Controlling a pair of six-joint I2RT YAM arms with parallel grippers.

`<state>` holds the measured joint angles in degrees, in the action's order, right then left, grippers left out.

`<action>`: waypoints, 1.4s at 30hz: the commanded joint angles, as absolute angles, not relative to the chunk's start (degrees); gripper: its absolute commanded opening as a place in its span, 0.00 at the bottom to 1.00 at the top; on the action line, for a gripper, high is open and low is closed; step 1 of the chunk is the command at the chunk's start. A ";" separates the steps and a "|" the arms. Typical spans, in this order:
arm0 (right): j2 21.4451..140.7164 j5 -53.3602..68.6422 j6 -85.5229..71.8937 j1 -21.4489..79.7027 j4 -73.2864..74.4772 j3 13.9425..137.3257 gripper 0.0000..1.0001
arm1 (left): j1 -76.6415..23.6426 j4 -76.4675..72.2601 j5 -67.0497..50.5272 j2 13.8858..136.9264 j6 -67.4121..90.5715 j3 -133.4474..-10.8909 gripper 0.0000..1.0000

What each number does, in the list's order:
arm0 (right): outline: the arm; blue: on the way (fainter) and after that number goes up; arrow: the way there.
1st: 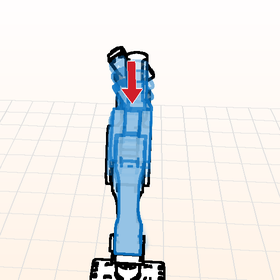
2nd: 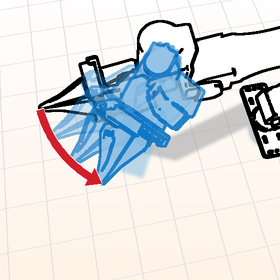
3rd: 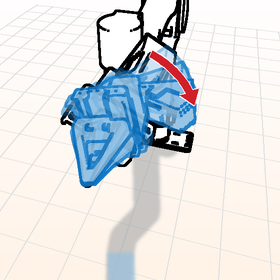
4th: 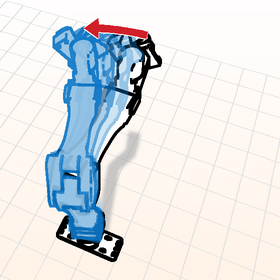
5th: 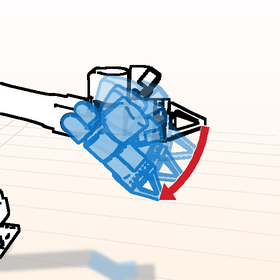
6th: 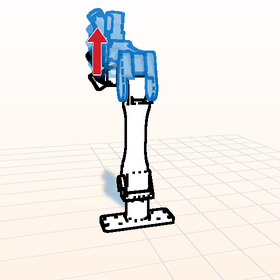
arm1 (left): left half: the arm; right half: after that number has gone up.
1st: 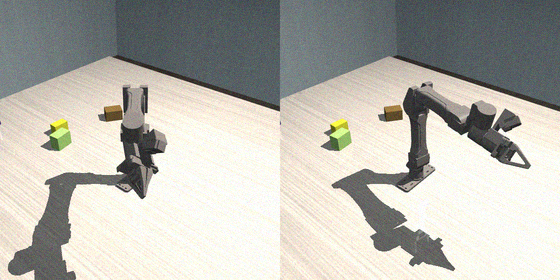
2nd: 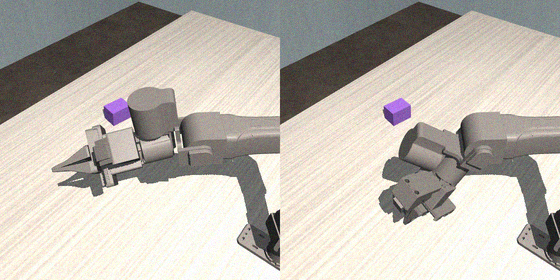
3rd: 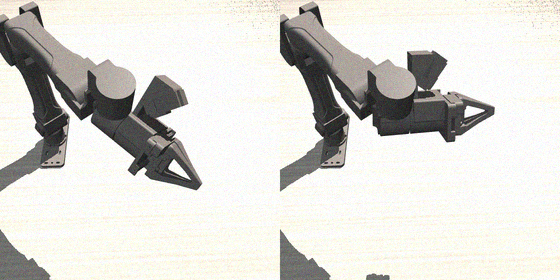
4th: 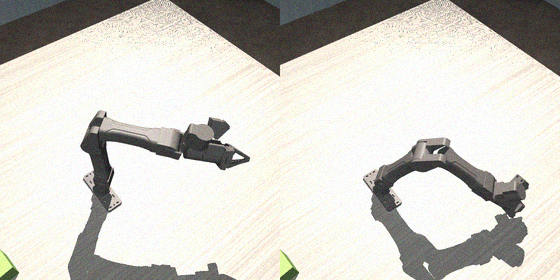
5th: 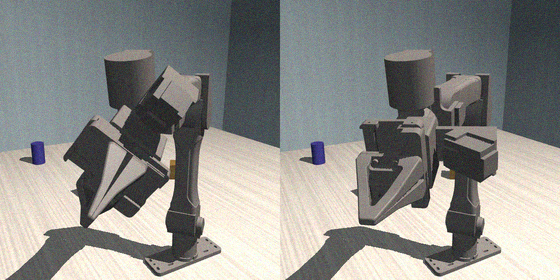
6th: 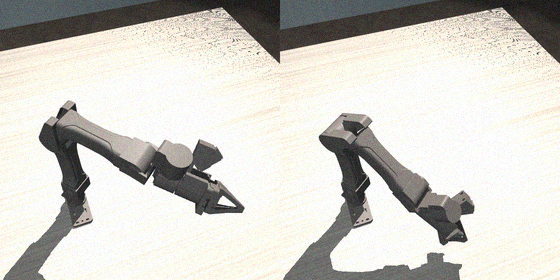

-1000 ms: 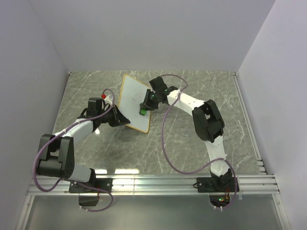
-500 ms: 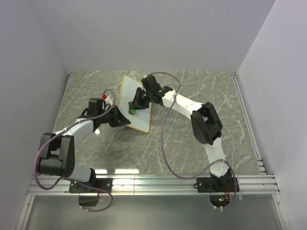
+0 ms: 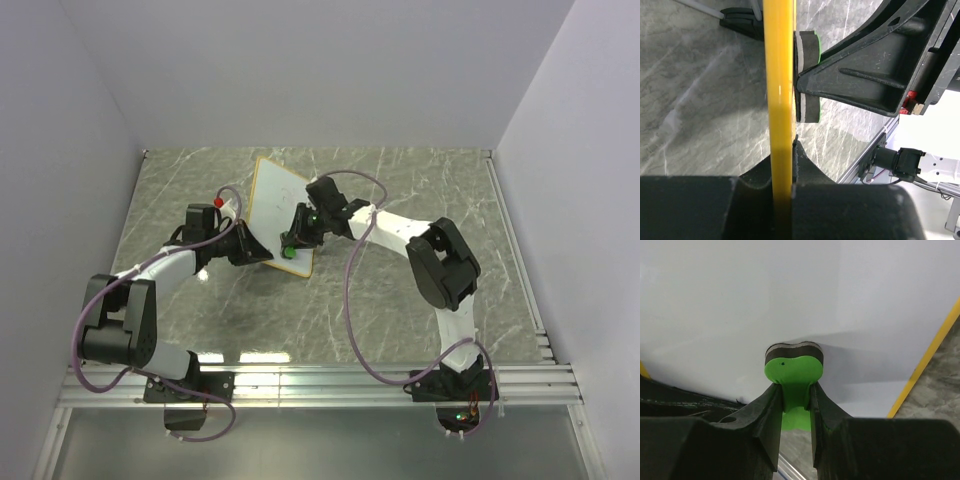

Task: Erase the whiteboard

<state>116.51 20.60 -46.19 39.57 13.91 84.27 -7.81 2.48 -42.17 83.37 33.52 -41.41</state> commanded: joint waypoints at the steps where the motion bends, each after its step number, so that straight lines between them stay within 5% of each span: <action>1: 119.09 20.57 -45.09 40.96 17.31 87.35 0.00 | -8.79 0.44 -45.53 83.85 33.93 -44.47 0.00; 15: 138.07 20.65 -47.63 37.10 29.18 129.63 0.00 | -9.58 4.65 -47.29 83.67 31.64 -44.39 0.00; 30: 143.61 14.77 -42.98 30.59 36.21 127.27 0.00 | -9.58 10.19 -47.72 75.68 33.14 -44.91 0.00; 42: 132.11 17.58 -42.10 39.01 30.59 110.04 0.00 | -9.58 7.65 -47.64 78.40 33.05 -43.68 0.00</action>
